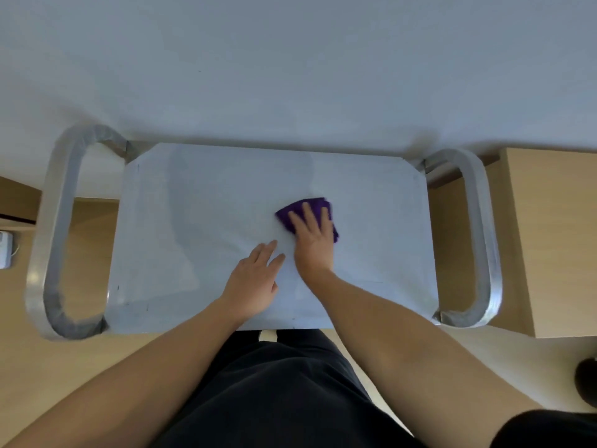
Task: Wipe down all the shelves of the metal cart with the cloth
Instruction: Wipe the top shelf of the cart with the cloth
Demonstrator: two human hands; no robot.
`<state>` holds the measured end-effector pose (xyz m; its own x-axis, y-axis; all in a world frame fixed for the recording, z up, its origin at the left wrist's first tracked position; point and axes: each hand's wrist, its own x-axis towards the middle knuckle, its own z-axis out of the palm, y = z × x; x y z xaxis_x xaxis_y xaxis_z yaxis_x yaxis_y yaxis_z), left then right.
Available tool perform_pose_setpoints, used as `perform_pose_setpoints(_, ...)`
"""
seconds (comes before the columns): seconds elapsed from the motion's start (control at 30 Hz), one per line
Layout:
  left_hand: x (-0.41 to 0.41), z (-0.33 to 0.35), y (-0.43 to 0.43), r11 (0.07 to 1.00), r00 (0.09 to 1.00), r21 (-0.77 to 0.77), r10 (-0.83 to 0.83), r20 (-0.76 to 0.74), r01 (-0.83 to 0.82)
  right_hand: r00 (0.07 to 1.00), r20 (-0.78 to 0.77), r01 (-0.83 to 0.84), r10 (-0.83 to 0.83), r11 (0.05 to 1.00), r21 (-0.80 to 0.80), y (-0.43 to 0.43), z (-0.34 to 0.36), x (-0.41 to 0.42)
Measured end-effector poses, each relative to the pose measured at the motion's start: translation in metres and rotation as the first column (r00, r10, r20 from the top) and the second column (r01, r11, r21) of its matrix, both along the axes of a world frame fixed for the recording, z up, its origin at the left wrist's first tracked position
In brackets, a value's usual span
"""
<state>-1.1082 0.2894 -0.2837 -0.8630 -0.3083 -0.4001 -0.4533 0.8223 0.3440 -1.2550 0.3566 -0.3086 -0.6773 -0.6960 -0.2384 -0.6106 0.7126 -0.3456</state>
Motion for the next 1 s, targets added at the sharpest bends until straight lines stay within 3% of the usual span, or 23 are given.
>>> perform_pose_setpoints(0.1,-0.015,-0.003,0.006,1.0,1.0,0.008,0.014,0.024,-0.014,0.928,0.019,-0.369,0.372,0.926,-0.084,0.018,0.003,-0.044)
perform_pose_setpoints(0.17,-0.021,-0.006,0.01,1.0,0.999,0.0,0.017,0.044,-0.017,0.905,-0.02,-0.424,0.424,0.904,-0.058,0.03,-0.001,-0.092)
perform_pose_setpoints(0.3,-0.025,-0.009,0.021,0.996,0.995,0.006,0.083,0.054,-0.084,0.998,0.01,0.056,-0.055,0.997,-0.055,0.043,0.003,-0.163)
perform_pose_setpoints(0.37,-0.026,-0.009,0.026,0.994,0.993,0.001,0.108,0.053,-0.108,0.955,0.051,0.295,-0.293,0.955,-0.042,0.03,0.006,-0.169)
perform_pose_setpoints(0.43,-0.026,-0.007,0.03,0.99,0.989,0.0,0.139,0.05,-0.139,0.917,0.019,0.398,-0.398,0.918,0.0,0.006,0.006,-0.149)
perform_pose_setpoints(0.5,-0.027,-0.006,0.034,0.987,0.985,-0.013,0.163,0.048,-0.163,0.966,-0.012,0.258,-0.258,0.966,0.0,-0.015,0.003,-0.109)
perform_pose_setpoints(0.57,-0.028,-0.004,0.036,0.982,0.981,-0.013,0.187,0.05,-0.186,0.998,0.042,-0.042,0.045,0.997,-0.067,-0.024,-0.003,-0.068)
perform_pose_setpoints(0.63,-0.029,-0.005,0.036,0.981,0.98,-0.015,0.193,0.057,-0.192,0.913,0.033,-0.403,0.406,0.912,-0.073,-0.021,-0.003,-0.061)
perform_pose_setpoints(0.7,-0.029,-0.005,0.035,0.982,0.98,-0.004,0.189,0.057,-0.189,0.812,-0.015,-0.582,0.583,0.809,-0.08,-0.018,-0.007,-0.09)
perform_pose_setpoints(0.77,-0.027,-0.005,0.032,0.981,0.979,0.013,0.191,0.067,-0.193,0.866,-0.029,-0.498,0.499,0.859,-0.114,-0.012,-0.01,-0.123)
perform_pose_setpoints(0.87,-0.014,-0.003,0.03,0.961,0.957,-0.025,0.276,0.089,-0.275,0.991,0.018,-0.128,0.131,0.985,-0.116,-0.011,-0.007,-0.138)
perform_pose_setpoints(0.93,0.004,-0.001,0.031,0.928,0.92,-0.056,0.373,0.122,-0.369,0.997,0.03,0.073,-0.071,0.994,-0.075,-0.025,-0.003,-0.115)
perform_pose_setpoints(1.0,0.026,0.001,0.03,0.91,0.896,-0.085,0.415,0.156,-0.406,0.987,0.024,0.158,-0.158,0.987,0.008,-0.041,-0.003,-0.076)
